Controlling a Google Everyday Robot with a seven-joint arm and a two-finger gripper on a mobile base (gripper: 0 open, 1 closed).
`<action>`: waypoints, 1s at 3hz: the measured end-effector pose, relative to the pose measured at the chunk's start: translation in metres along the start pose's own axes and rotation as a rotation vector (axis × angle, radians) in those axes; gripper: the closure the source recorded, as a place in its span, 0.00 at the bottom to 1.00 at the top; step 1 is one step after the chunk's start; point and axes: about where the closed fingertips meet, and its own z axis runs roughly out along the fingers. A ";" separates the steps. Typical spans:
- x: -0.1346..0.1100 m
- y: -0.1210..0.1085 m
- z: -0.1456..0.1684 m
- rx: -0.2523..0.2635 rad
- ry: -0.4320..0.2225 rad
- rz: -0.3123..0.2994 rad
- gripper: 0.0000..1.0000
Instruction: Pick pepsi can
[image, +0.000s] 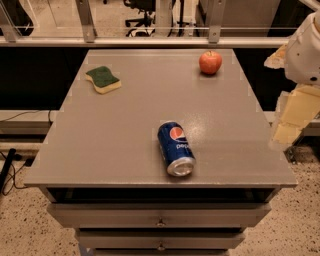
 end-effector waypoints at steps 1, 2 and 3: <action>-0.005 0.000 0.002 -0.005 -0.010 0.004 0.00; -0.022 -0.001 0.011 -0.027 -0.046 0.017 0.00; -0.070 0.006 0.042 -0.082 -0.060 0.016 0.00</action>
Offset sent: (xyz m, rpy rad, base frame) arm 0.0168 0.0406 -0.0151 0.1013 0.0513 0.0021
